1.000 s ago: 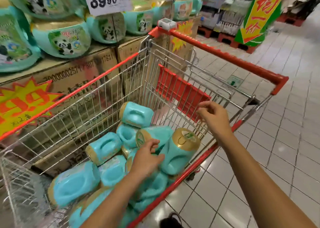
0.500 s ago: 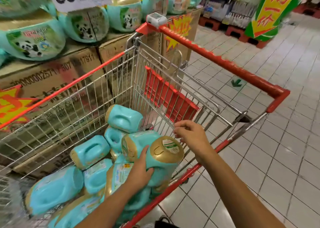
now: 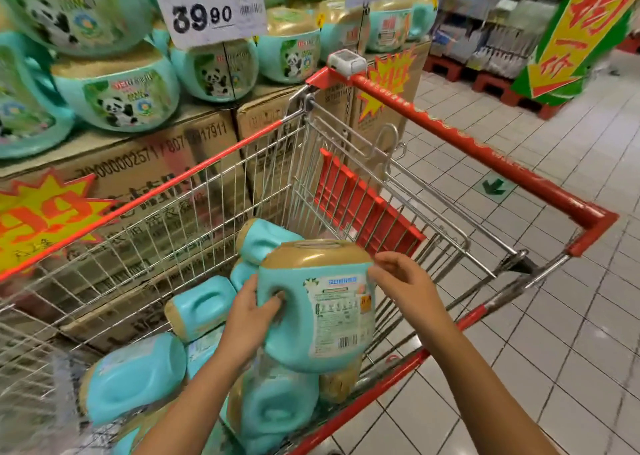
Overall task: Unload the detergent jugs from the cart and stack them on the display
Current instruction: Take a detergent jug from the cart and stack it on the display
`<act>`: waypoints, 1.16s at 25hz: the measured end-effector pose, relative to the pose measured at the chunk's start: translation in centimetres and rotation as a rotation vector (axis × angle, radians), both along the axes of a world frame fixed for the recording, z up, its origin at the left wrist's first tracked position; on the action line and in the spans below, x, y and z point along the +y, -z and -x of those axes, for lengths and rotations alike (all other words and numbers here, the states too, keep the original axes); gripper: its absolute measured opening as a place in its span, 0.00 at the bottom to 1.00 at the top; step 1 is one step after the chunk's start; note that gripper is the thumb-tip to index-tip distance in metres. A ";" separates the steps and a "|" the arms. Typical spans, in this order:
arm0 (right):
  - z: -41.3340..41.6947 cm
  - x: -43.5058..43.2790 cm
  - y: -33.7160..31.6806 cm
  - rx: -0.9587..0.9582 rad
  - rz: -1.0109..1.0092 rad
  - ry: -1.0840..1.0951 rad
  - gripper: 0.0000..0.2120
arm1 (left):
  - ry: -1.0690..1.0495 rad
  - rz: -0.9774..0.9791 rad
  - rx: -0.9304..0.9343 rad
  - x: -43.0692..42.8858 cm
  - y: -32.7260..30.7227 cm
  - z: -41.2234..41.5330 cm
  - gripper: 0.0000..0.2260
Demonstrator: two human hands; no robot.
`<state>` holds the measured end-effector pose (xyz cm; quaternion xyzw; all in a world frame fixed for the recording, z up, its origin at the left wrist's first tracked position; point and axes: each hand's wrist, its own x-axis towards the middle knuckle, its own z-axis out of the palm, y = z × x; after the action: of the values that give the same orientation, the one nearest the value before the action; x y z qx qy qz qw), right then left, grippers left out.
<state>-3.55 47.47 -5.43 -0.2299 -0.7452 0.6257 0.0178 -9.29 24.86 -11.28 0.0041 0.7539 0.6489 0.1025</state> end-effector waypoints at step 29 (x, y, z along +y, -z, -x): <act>1.2 -6.9 -7.4 0.490 0.114 -0.121 0.43 | 0.063 -0.622 0.048 -0.4 -11.6 -0.7 0.47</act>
<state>-4.72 40.58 2.02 -0.0272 -0.6944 0.7038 0.1472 -8.56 24.45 0.33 0.0740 0.5210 0.8446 0.0987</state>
